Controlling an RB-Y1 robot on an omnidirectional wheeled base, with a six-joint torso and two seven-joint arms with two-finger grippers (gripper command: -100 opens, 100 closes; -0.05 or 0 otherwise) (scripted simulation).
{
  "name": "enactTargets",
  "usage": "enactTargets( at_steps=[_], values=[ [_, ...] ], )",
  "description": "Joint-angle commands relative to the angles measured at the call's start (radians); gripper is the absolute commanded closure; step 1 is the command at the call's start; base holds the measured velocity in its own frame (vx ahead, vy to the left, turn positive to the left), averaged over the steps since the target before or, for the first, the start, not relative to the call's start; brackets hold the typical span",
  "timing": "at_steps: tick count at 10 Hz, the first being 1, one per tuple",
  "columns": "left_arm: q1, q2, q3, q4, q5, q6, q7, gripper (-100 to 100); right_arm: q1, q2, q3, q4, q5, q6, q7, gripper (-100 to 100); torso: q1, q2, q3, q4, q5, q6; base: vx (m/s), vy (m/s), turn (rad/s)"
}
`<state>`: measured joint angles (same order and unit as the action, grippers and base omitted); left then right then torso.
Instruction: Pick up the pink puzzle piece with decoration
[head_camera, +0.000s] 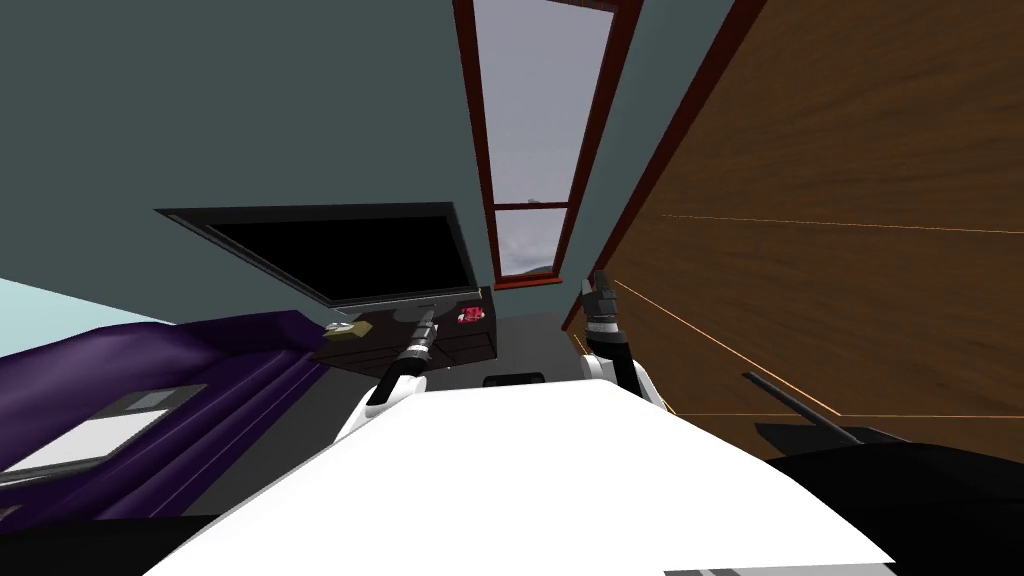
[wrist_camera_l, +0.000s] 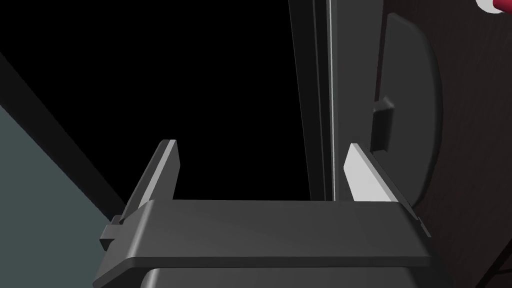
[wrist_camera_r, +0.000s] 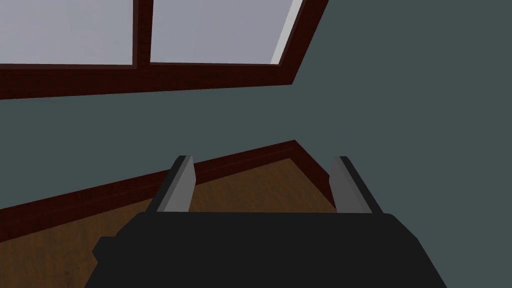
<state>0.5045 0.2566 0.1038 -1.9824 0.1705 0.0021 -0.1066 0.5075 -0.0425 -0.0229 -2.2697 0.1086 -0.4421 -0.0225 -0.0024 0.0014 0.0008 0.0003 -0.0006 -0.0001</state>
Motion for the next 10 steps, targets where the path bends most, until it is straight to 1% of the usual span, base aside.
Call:
enactTargets(
  at_steps=[1, 2, 4, 5, 6, 7, 8, 9, 10],
  values=[
    [-0.021, 0.011, 0.020, 0.050, 0.019, 0.050, -0.024, -100, 0.000, 0.000, 0.000, 0.000, 0.000, 0.000, 0.000, 0, 0.000, 0.000, 0.000, 0.000, 0.000, 0.000, 0.003, -0.078, -0.164],
    [-0.021, 0.011, 0.020, 0.055, 0.019, 0.068, -0.024, -100, 0.000, 0.000, 0.000, 0.000, 0.000, 0.000, 0.000, 0, -0.002, -0.001, 0.000, 0.000, 0.000, 0.000, -0.002, -0.057, -0.056],
    [-0.036, 0.028, 0.047, 0.110, 0.046, 0.135, -0.045, -100, 0.000, 0.000, 0.000, 0.000, 0.000, 0.000, 0.000, 0, -0.001, -0.001, -0.001, 0.000, 0.000, 0.000, 0.007, -0.063, -0.137],
    [-0.036, 0.028, 0.047, 0.117, 0.046, 0.154, -0.045, -100, 0.000, 0.000, 0.000, 0.000, 0.000, 0.000, 0.000, 0, -0.001, -0.001, -0.001, 0.000, 0.000, 0.000, 0.011, -0.055, -0.029],
    [-0.045, 0.036, 0.061, 0.149, 0.060, 0.194, -0.052, -100, 0.000, 0.000, 0.000, 0.000, 0.000, 0.000, 0.000, 0, -0.001, -0.001, -0.001, 0.000, 0.000, 0.000, 0.026, -0.051, -0.064],
    [-0.045, 0.036, 0.061, 0.149, 0.060, 0.198, -0.052, -100, 0.000, 0.000, 0.000, 0.000, 0.000, 0.000, 0.000, 0, 0.000, -0.002, -0.001, 0.000, 0.000, 0.000, 0.020, -0.033, -0.038],
    [-0.057, 0.045, 0.075, 0.183, 0.073, 0.235, -0.057, -100, 0.000, 0.000, 0.000, 0.000, 0.000, 0.000, 0.000, 0, 0.001, -0.002, -0.001, 0.000, 0.000, 0.000, 0.028, -0.037, -0.071],
    [-0.057, 0.045, 0.075, 0.183, 0.073, 0.243, -0.057, -100, 0.000, 0.000, 0.000, 0.000, 0.000, 0.000, 0.000, 0, 0.001, -0.002, -0.001, 0.000, 0.000, 0.000, 0.027, -0.030, -0.047],
    [-0.070, 0.054, 0.089, 0.218, 0.086, 0.282, -0.059, -100, 0.000, 0.000, 0.000, 0.000, 0.000, 0.000, 0.000, 0, 0.001, -0.002, -0.001, 0.000, 0.000, 0.000, 0.030, -0.034, -0.062]
  ],
)
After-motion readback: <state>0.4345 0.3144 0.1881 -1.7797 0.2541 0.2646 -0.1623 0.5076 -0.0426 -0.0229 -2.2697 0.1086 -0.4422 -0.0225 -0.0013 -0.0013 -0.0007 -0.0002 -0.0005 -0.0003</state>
